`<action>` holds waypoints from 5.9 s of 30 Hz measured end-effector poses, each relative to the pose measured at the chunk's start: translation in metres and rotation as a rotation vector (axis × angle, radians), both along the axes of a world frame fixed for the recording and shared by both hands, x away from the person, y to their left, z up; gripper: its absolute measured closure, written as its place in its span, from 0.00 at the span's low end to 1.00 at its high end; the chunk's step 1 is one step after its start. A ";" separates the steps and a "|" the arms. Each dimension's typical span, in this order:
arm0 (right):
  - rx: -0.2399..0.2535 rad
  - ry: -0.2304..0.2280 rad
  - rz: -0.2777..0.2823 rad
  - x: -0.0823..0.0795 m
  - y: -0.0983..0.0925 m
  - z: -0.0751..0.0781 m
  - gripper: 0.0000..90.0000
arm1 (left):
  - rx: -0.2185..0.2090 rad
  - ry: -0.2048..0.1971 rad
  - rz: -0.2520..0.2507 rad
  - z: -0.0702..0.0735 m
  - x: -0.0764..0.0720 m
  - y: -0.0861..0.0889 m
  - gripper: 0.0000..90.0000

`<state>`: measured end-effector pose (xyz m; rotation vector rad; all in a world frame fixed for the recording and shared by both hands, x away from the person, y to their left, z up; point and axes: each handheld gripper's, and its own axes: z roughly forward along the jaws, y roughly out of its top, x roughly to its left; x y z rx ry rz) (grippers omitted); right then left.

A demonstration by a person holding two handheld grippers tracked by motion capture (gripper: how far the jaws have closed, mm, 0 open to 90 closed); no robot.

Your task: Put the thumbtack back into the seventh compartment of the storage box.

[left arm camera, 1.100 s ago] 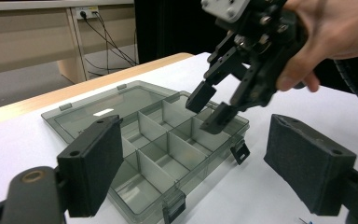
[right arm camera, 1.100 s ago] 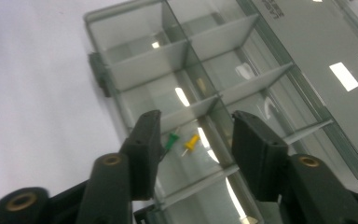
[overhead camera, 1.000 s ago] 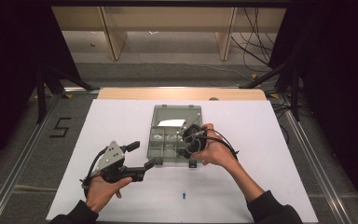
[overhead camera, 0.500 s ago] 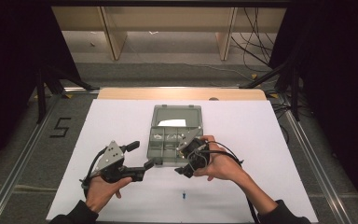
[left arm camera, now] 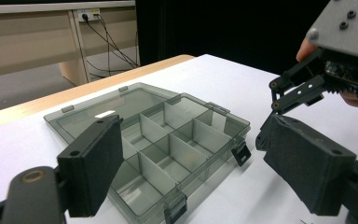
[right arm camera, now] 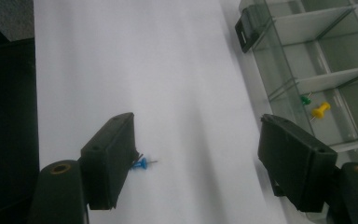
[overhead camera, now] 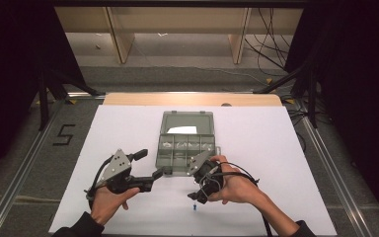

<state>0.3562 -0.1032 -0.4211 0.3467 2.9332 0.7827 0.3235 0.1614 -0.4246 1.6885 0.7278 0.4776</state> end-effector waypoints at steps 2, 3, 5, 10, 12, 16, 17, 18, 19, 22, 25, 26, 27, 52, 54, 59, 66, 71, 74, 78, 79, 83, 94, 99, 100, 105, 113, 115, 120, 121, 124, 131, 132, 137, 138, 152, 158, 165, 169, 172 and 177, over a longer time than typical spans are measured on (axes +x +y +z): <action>-0.007 0.002 0.006 -0.002 0.000 -0.002 0.31 | 0.000 0.000 0.001 0.000 0.000 0.000 0.20; -0.014 0.010 0.005 -0.005 0.000 -0.005 0.31 | 0.001 -0.001 0.000 0.000 0.000 0.000 0.20; -0.022 0.008 0.005 -0.006 0.000 -0.005 0.31 | 0.004 -0.001 -0.002 0.000 0.000 0.000 0.20; -0.032 0.026 0.010 -0.011 0.000 -0.011 0.30 | 0.001 0.003 -0.002 0.000 0.000 -0.001 0.20; -0.042 0.030 0.023 -0.011 0.001 -0.014 0.30 | 0.000 0.003 -0.001 0.000 0.000 -0.001 0.20; -0.049 0.036 0.030 -0.012 0.002 -0.017 0.30 | 0.003 0.000 -0.001 0.000 0.000 0.000 0.20; -0.050 0.035 0.033 -0.013 0.002 -0.017 0.30 | 0.003 0.001 0.000 0.000 0.000 0.000 0.20; -0.053 0.039 0.037 -0.013 0.002 -0.018 0.30 | 0.003 0.001 0.001 0.000 0.000 0.000 0.20; -0.056 0.035 0.036 -0.013 0.002 -0.019 0.30 | 0.003 0.003 0.000 0.000 0.000 -0.001 0.20; -0.071 0.046 0.037 -0.013 0.003 -0.022 0.31 | 0.004 0.002 -0.002 0.000 0.000 -0.001 0.20; -0.080 0.055 0.045 -0.014 0.004 -0.025 0.31 | 0.004 0.002 -0.001 0.000 0.000 -0.001 0.20; -0.083 0.053 0.056 -0.015 0.006 -0.027 0.32 | 0.001 0.003 0.000 0.000 0.000 -0.001 0.20; -0.090 0.060 0.062 -0.015 0.007 -0.028 0.32 | 0.003 0.001 -0.001 0.000 0.000 0.000 0.20; -0.170 0.051 0.129 -0.021 0.015 -0.043 0.56 | 0.004 0.000 -0.001 0.000 0.000 0.000 0.20; -0.173 0.056 0.137 -0.021 0.016 -0.042 0.57 | 0.004 0.002 -0.001 0.000 0.000 -0.001 0.20; -0.173 0.053 0.136 -0.021 0.016 -0.042 0.66 | 0.001 0.003 0.000 0.000 0.000 -0.001 0.20; -0.188 0.069 0.147 -0.021 0.017 -0.041 0.72 | 0.001 0.005 0.000 0.000 0.000 -0.001 0.20; -0.203 0.079 0.147 -0.023 0.019 -0.040 0.76 | 0.003 0.004 0.001 0.000 0.000 -0.001 0.20; -0.204 0.072 0.148 -0.022 0.019 -0.040 0.77 | 0.003 0.005 0.001 0.000 0.000 -0.001 0.20; -0.194 0.076 0.145 -0.021 0.019 -0.039 0.77 | 0.004 0.001 -0.001 0.000 0.000 0.000 0.20; -0.187 0.072 0.140 -0.020 0.018 -0.038 0.77 | 0.004 0.003 0.000 0.000 0.000 0.000 0.20; -0.161 0.054 0.124 -0.017 0.014 -0.030 0.77 | 0.004 0.004 0.000 0.000 0.000 0.000 0.20; -0.096 0.019 0.065 0.000 0.000 -0.005 0.77 | 0.005 0.005 0.002 -0.001 0.001 -0.001 0.20; -0.074 0.004 0.031 0.009 -0.006 0.006 0.77 | 0.006 0.006 0.005 -0.001 0.001 -0.001 0.20; -0.070 0.000 0.028 0.011 -0.007 0.008 0.77 | 0.008 0.006 0.005 -0.001 0.001 -0.001 0.20; -0.050 -0.017 -0.006 0.024 -0.012 0.017 0.77 | 0.004 0.008 0.006 -0.001 0.001 -0.001 0.20; -0.025 -0.044 -0.048 0.042 -0.011 0.023 0.77 | 0.011 0.005 0.006 -0.001 0.002 0.000 0.20; -0.015 -0.045 -0.060 0.047 -0.011 0.023 0.77 | 0.011 0.005 0.006 -0.001 0.002 0.000 0.20; -0.014 -0.048 -0.085 0.060 -0.009 0.020 0.77 | 0.009 0.008 0.007 -0.002 0.002 0.000 0.20; -0.011 -0.050 -0.089 0.062 -0.008 0.018 0.77 | 0.011 0.005 0.006 -0.002 0.002 0.001 0.20; -0.009 -0.050 -0.101 0.067 -0.007 0.016 0.77 | 0.007 0.008 0.008 -0.002 0.002 0.000 0.20; 0.006 -0.067 -0.114 0.074 -0.004 0.014 0.77 | 0.009 0.005 0.007 -0.001 0.002 0.000 0.20; 0.008 -0.064 -0.120 0.075 -0.003 0.014 0.77 | 0.009 0.004 0.007 -0.001 0.002 0.000 0.20; 0.010 -0.065 -0.126 0.080 0.000 0.011 0.76 | 0.004 0.004 0.009 -0.001 0.002 0.001 0.20; 0.011 -0.065 -0.127 0.080 0.001 0.009 0.76 | 0.004 0.006 0.009 -0.001 0.002 0.001 0.20; -0.008 -0.057 -0.129 0.083 0.007 -0.002 0.76 | 0.000 0.011 0.011 -0.001 0.001 0.000 0.20; -0.011 -0.053 -0.137 0.085 0.007 -0.004 0.72 | 0.009 0.005 0.004 -0.001 0.002 0.000 0.20; 0.036 -0.071 -0.170 0.087 0.001 0.003 0.59 | 0.007 0.004 0.006 -0.001 0.002 0.000 0.20; 0.068 -0.088 -0.199 0.087 -0.004 0.006 0.51 | 0.008 0.004 0.005 -0.001 0.002 0.000 0.20; 0.083 -0.076 -0.216 0.085 -0.008 0.008 0.46 | 0.007 0.005 0.006 -0.001 0.002 0.000 0.20; 0.114 -0.070 -0.246 0.082 -0.017 0.012 0.42 | 0.011 0.004 0.007 -0.001 0.002 0.000 0.20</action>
